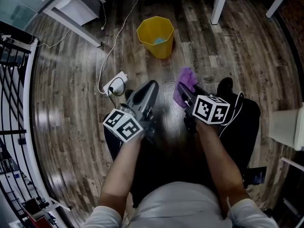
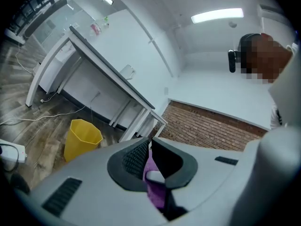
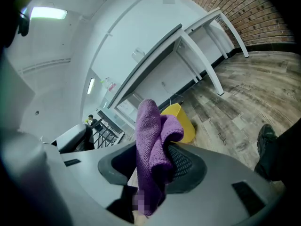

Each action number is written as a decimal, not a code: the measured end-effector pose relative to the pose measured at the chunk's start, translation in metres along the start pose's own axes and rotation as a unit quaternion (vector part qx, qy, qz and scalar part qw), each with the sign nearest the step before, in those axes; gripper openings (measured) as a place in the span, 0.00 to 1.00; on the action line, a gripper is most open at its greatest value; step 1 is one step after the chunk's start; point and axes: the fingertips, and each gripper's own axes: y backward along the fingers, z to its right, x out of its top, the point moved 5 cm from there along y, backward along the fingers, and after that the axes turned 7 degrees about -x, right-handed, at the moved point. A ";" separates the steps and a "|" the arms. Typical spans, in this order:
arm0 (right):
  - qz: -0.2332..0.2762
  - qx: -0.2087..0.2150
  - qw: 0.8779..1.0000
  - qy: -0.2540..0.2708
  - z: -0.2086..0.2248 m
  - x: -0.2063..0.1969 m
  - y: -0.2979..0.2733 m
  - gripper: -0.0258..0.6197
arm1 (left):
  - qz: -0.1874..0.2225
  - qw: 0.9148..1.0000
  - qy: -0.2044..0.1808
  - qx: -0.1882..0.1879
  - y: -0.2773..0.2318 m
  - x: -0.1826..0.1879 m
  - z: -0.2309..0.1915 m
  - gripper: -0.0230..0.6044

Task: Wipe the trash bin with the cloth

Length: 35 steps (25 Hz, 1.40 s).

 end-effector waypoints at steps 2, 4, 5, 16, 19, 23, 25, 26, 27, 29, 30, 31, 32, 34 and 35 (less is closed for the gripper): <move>0.007 -0.003 1.000 0.005 0.004 0.011 0.000 0.30 | 0.000 1.000 -0.002 0.001 -0.005 0.005 -0.005 0.04; 0.013 -0.008 1.000 0.006 0.010 0.019 0.003 0.30 | 0.001 1.000 -0.004 0.002 -0.009 0.008 -0.006 0.04; 0.016 -0.012 1.000 0.005 0.013 0.023 0.005 0.30 | 0.000 1.000 -0.005 0.002 -0.011 0.010 -0.005 0.04; 0.057 -0.030 0.998 0.014 0.014 0.076 0.012 0.30 | -0.040 0.994 -0.103 -0.003 -0.015 0.053 0.001 0.05; 0.064 -0.035 0.997 0.017 0.014 0.086 0.016 0.30 | -0.057 0.989 -0.138 -0.003 -0.016 0.067 0.000 0.09; 0.059 -0.045 0.997 0.023 0.020 0.096 0.013 0.30 | -0.102 0.978 -0.181 -0.006 -0.023 0.075 -0.007 0.14; 0.058 -0.044 0.997 0.020 0.026 0.104 0.004 0.30 | -0.133 0.969 -0.206 -0.006 -0.034 0.075 -0.016 0.16; 0.057 -0.044 0.997 0.017 0.028 0.107 -0.002 0.30 | -0.148 0.965 -0.216 -0.005 -0.039 0.073 -0.022 0.16; 0.055 -0.044 0.997 0.014 0.031 0.108 -0.008 0.30 | -0.161 0.962 -0.221 -0.005 -0.045 0.070 -0.029 0.17; 0.050 -0.044 0.998 0.007 0.036 0.110 -0.023 0.30 | -0.179 0.959 -0.221 -0.001 -0.055 0.064 -0.045 0.18; 0.048 -0.044 0.998 0.001 0.040 0.111 -0.031 0.30 | -0.185 0.958 -0.219 0.001 -0.061 0.061 -0.054 0.18; 0.047 -0.043 0.998 -0.006 0.044 0.112 -0.040 0.30 | -0.189 0.958 -0.217 0.004 -0.068 0.057 -0.063 0.19; 0.044 -0.043 0.998 -0.015 0.048 0.112 -0.050 0.30 | -0.193 0.958 -0.214 0.007 -0.074 0.053 -0.073 0.19; 0.035 -0.042 0.998 -0.029 0.055 0.111 -0.070 0.30 | -0.199 0.958 -0.205 0.014 -0.084 0.045 -0.092 0.19; 0.028 -0.041 0.998 -0.034 0.058 0.110 -0.080 0.30 | -0.199 0.959 -0.200 0.017 -0.088 0.042 -0.101 0.19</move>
